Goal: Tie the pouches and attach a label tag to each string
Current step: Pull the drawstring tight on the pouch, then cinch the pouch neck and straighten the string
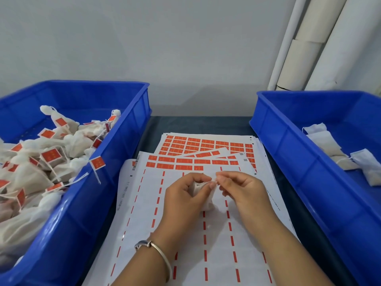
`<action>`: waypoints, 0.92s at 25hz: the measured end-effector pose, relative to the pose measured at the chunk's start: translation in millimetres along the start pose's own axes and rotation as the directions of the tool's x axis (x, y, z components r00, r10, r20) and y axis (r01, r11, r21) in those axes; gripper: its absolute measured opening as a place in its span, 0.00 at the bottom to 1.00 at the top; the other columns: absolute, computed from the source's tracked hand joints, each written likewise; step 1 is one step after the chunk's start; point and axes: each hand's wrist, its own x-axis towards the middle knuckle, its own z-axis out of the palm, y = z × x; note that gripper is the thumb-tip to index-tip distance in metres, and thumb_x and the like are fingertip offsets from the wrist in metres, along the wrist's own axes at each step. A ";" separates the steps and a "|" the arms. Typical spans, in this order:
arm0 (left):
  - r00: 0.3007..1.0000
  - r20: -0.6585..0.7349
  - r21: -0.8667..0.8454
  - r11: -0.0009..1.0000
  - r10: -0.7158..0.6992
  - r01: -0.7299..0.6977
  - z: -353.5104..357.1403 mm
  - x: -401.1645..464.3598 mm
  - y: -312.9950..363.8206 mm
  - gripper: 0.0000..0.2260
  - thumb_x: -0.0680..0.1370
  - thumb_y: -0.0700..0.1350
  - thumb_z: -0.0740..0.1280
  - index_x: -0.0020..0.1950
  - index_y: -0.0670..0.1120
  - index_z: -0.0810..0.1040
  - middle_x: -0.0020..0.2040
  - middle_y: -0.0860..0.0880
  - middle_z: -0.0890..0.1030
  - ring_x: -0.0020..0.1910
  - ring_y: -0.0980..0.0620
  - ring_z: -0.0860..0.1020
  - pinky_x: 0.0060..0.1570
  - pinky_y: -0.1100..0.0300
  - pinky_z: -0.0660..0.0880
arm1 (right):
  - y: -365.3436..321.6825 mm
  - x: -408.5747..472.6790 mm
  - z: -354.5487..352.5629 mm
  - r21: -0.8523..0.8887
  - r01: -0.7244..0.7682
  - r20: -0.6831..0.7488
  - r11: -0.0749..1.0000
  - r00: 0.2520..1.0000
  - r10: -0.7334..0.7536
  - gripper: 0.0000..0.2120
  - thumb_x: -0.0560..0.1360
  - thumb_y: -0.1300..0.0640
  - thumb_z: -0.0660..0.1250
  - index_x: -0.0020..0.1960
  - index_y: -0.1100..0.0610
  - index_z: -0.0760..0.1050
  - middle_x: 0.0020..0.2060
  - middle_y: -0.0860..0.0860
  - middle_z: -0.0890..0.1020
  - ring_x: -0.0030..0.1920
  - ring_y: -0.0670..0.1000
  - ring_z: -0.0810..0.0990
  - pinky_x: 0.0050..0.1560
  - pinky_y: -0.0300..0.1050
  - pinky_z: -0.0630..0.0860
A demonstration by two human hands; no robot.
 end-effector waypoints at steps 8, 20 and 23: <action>0.997 -0.022 -0.023 0.997 -0.071 0.071 1.5 1.1 -2.4 0.03 0.70 0.51 0.71 0.42 0.56 0.79 0.42 0.74 0.75 0.46 0.75 0.71 0.29 0.77 0.70 | 1.5 16.0 -18.4 0.349 -0.012 -0.328 0.937 0.935 0.134 0.04 0.74 0.50 0.68 0.47 0.44 0.82 0.41 0.45 0.84 0.40 0.46 0.84 0.38 0.37 0.79; 1.000 -0.015 -0.014 1.000 -0.004 0.004 -0.8 1.1 0.4 0.03 0.70 0.51 0.71 0.41 0.56 0.78 0.42 0.71 0.76 0.45 0.71 0.73 0.31 0.77 0.70 | -1.5 2.8 -8.8 -0.102 0.045 0.095 0.994 0.995 -0.035 0.02 0.66 0.47 0.70 0.39 0.43 0.81 0.39 0.36 0.83 0.42 0.38 0.81 0.36 0.26 0.74; 0.999 -0.036 0.025 1.000 -0.005 0.006 -2.0 2.5 0.3 0.04 0.72 0.49 0.71 0.40 0.57 0.77 0.41 0.74 0.75 0.46 0.74 0.71 0.31 0.79 0.69 | 0.1 4.9 -11.9 -0.349 0.121 0.127 0.929 0.989 -0.081 0.07 0.73 0.52 0.69 0.39 0.41 0.77 0.35 0.34 0.81 0.43 0.31 0.77 0.35 0.22 0.70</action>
